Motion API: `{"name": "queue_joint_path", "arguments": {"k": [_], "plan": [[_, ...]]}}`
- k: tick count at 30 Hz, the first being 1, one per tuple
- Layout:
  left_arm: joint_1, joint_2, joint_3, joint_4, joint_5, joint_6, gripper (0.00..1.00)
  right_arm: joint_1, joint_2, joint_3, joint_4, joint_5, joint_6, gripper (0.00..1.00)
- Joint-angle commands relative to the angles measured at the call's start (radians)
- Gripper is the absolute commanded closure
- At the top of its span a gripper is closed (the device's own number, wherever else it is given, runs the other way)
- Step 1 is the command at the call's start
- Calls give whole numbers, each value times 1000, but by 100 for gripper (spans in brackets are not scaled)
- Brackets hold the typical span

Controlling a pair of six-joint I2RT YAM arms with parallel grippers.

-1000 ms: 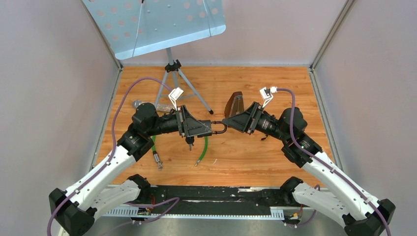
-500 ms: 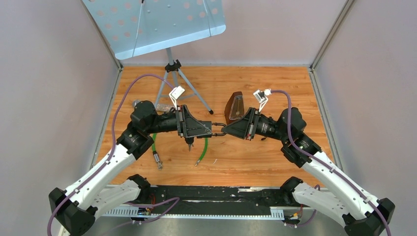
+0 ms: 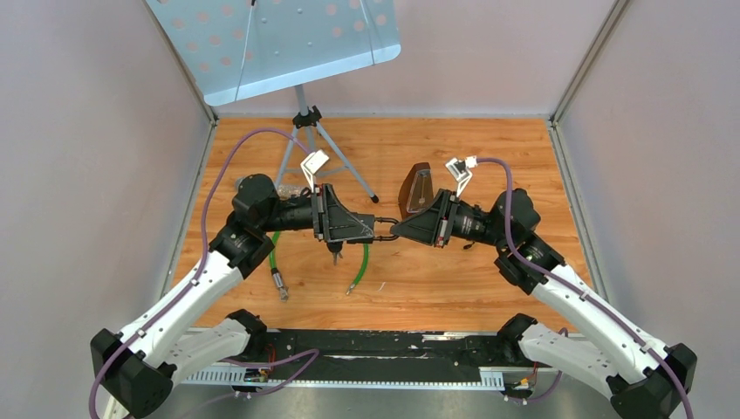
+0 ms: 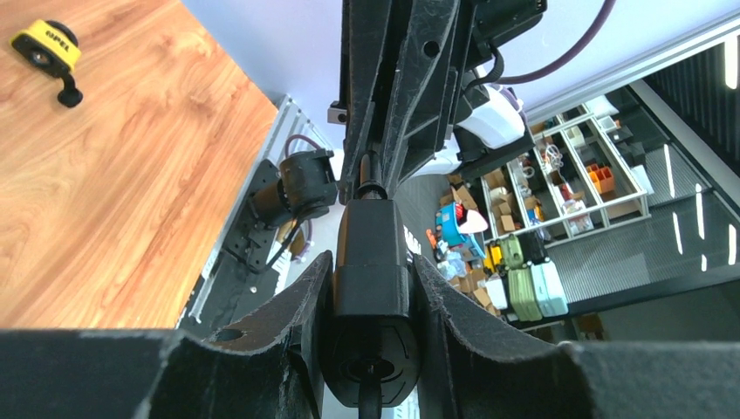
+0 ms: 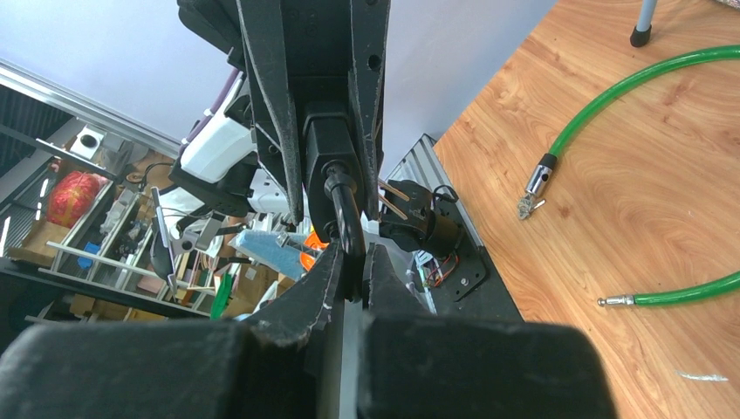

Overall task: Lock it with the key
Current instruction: Lock the lock.

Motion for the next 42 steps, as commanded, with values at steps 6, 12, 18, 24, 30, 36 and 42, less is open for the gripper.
{"name": "queue_joint_path", "arguments": {"k": [6, 12, 18, 24, 30, 36, 42], "plan": [[-25, 19, 2, 275, 28, -10, 100, 79, 113, -7, 143, -3, 38, 100], [-41, 30, 2, 239, 11, 44, 100, 138, 170, 30, 155, 30, 26, 100], [-63, 54, 6, 156, -39, 99, 100, 219, 206, 57, 168, 95, -24, 100], [-88, 91, 5, 58, -81, 155, 100, 253, 186, 16, 272, 182, -17, 100], [-97, 108, -28, -56, -151, 222, 100, 256, 140, -35, 389, 235, 6, 100], [-106, 148, -40, -16, -178, 221, 100, 279, 159, -24, 427, 158, -17, 100], [-132, 193, -44, 10, -194, 222, 100, 298, 128, -36, 464, 193, -36, 100]]}}
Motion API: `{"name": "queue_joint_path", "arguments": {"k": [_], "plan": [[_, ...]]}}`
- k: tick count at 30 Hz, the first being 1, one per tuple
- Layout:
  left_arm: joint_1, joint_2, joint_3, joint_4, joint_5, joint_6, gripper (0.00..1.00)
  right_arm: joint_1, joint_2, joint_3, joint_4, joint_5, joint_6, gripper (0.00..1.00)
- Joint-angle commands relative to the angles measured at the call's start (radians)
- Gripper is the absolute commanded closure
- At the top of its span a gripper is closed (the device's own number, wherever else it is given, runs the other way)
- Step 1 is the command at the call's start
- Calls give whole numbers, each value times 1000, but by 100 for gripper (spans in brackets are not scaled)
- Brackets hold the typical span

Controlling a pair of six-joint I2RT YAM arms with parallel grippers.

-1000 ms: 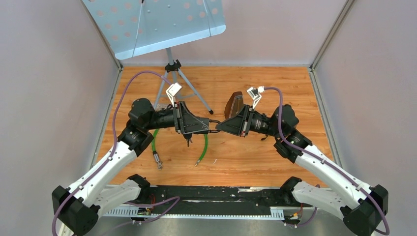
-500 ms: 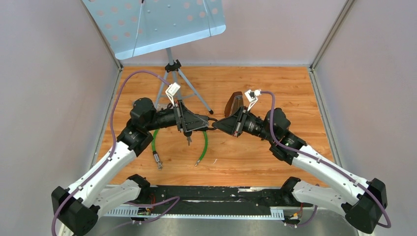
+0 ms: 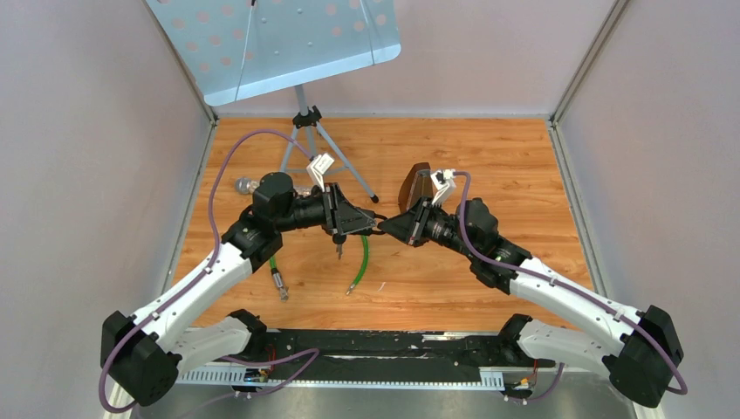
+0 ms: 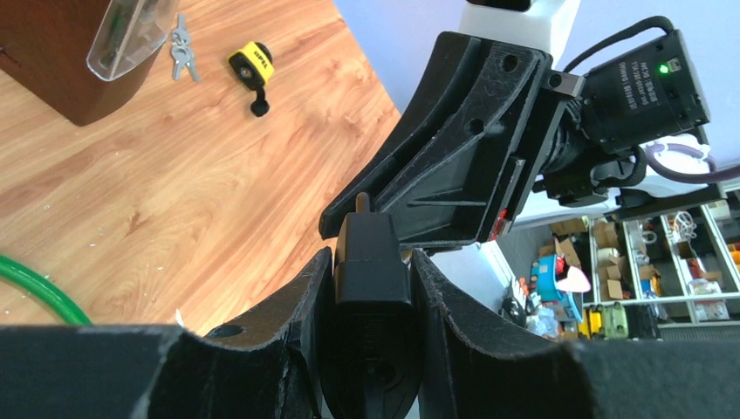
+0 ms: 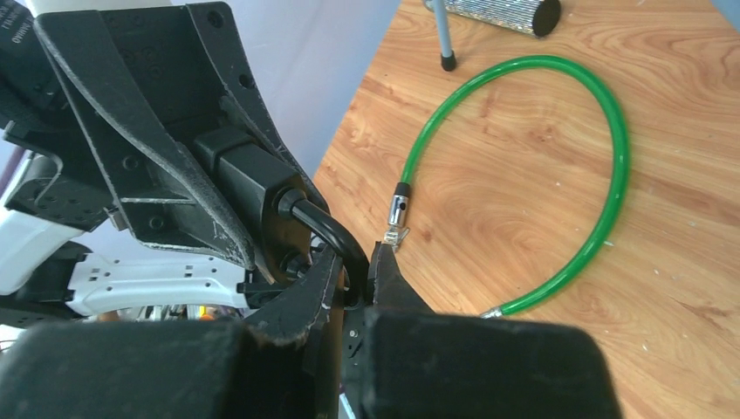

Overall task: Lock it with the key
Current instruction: Lock the lock.

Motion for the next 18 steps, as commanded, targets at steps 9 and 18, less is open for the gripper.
{"name": "queue_joint_path", "arguments": {"k": [9, 18], "plan": [[-192, 107, -54, 115, -68, 15, 100, 164, -75, -13, 565, -193, 50, 100], [-282, 175, -79, 208, -181, 21, 100, 204, -86, -26, 659, -176, 16, 100]]}}
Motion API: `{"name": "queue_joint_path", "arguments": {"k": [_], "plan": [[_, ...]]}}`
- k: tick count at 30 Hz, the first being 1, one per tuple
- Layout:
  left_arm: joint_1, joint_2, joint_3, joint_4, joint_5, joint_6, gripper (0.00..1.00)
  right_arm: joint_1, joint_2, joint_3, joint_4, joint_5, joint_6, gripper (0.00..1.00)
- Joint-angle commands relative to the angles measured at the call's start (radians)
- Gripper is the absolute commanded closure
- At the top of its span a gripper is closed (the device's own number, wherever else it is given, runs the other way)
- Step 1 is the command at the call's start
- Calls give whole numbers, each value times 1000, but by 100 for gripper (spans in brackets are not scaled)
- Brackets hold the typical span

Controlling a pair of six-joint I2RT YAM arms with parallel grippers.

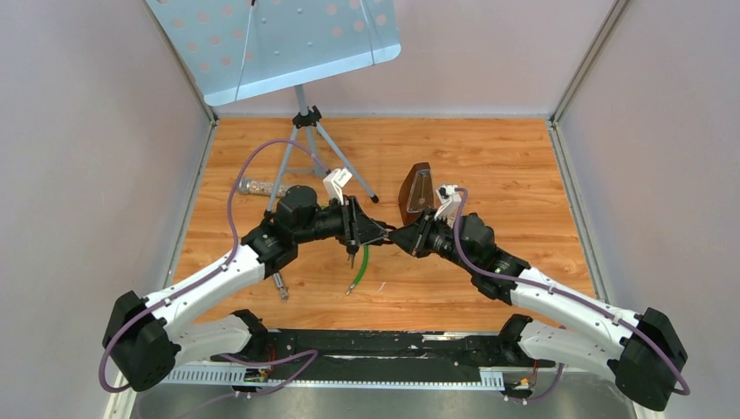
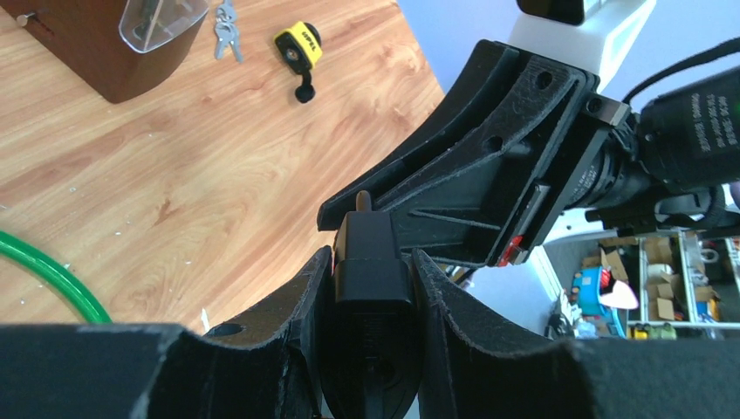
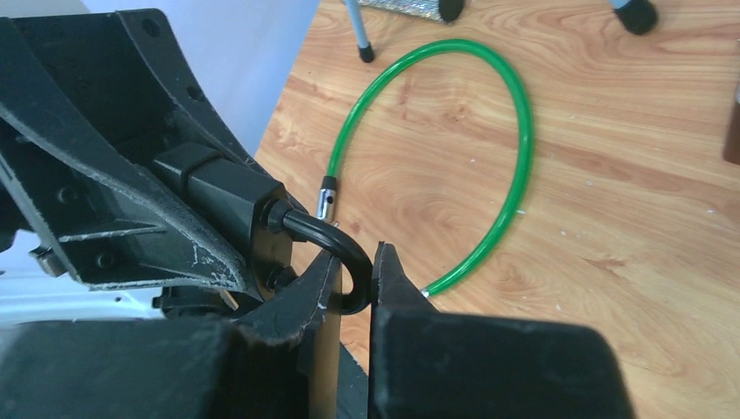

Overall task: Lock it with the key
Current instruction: Lock the lock.

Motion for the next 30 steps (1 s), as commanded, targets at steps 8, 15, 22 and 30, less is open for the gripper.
{"name": "queue_joint_path", "arguments": {"k": [8, 15, 22, 30], "plan": [[-205, 184, -23, 245, -37, -40, 100, 176, -57, 83, 734, -295, 43, 100], [-204, 91, -17, 216, -85, -15, 100, 176, -117, 85, 524, -200, 4, 100], [-102, -82, -9, 145, -25, -33, 100, 136, -281, 7, 136, 13, 43, 100], [-37, -107, 11, 265, 150, -151, 100, 79, -322, -4, 54, -61, 85, 97]]}}
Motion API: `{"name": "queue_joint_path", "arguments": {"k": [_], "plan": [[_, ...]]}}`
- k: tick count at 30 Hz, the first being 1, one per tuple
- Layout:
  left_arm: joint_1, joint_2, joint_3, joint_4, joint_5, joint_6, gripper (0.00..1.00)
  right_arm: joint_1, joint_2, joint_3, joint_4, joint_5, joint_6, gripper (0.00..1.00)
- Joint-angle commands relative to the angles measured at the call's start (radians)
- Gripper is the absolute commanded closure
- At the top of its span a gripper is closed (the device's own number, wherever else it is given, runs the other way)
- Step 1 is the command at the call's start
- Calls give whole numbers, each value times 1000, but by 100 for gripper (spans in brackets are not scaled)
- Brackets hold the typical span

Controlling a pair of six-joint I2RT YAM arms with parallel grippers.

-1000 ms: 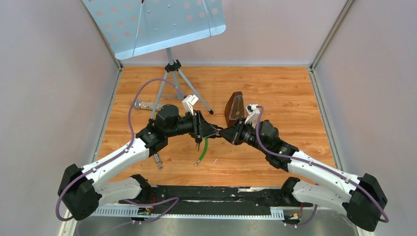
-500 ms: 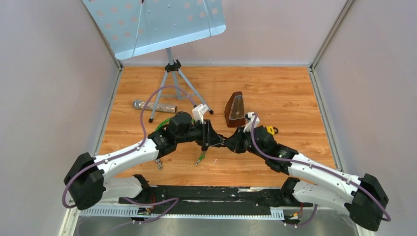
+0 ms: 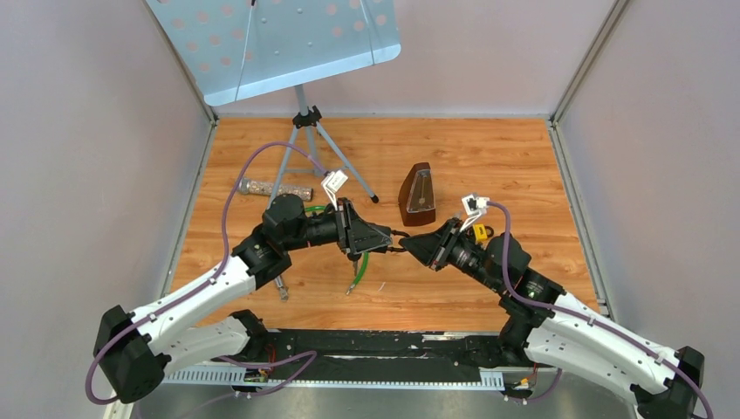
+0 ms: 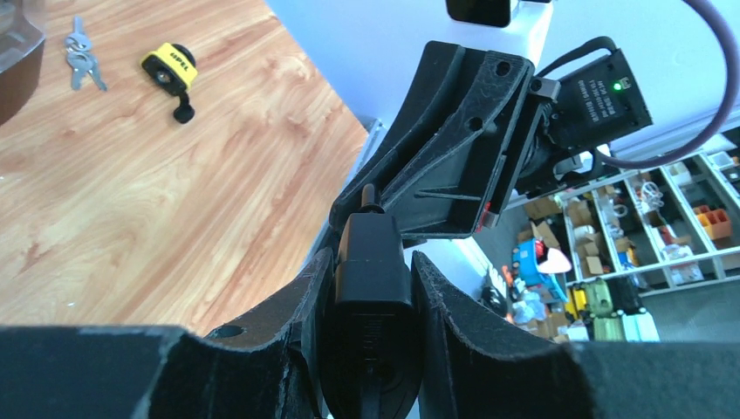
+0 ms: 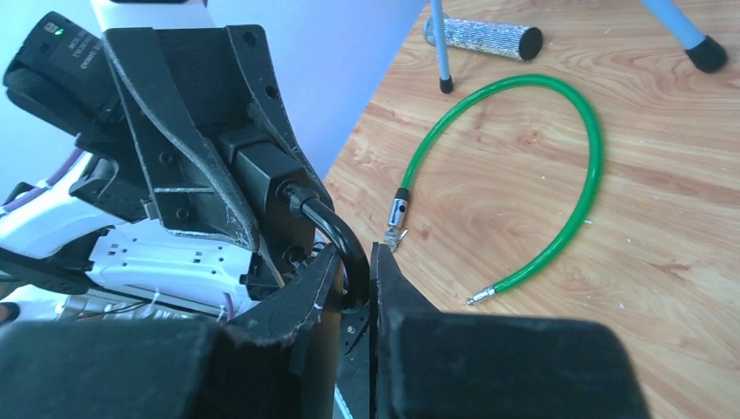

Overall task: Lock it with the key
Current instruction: Lock the lock.

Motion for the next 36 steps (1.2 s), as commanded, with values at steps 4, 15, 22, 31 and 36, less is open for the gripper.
{"name": "queue_joint_path", "arguments": {"k": [4, 15, 22, 31, 36], "plan": [[37, -10, 73, 141, 136, -92, 100, -10, 8, 74, 110, -140, 75, 82], [99, -48, 126, 127, 245, -116, 100, -154, -43, 44, 111, -322, 64, 25], [101, -57, 135, 132, 252, -127, 100, -179, -1, 19, 273, -474, 145, 42], [112, -58, 135, 133, 250, -138, 100, -179, -11, -23, 384, -540, 178, 75], [113, -49, 131, 153, 274, -158, 100, -179, 1, -16, 389, -535, 162, 100]]}}
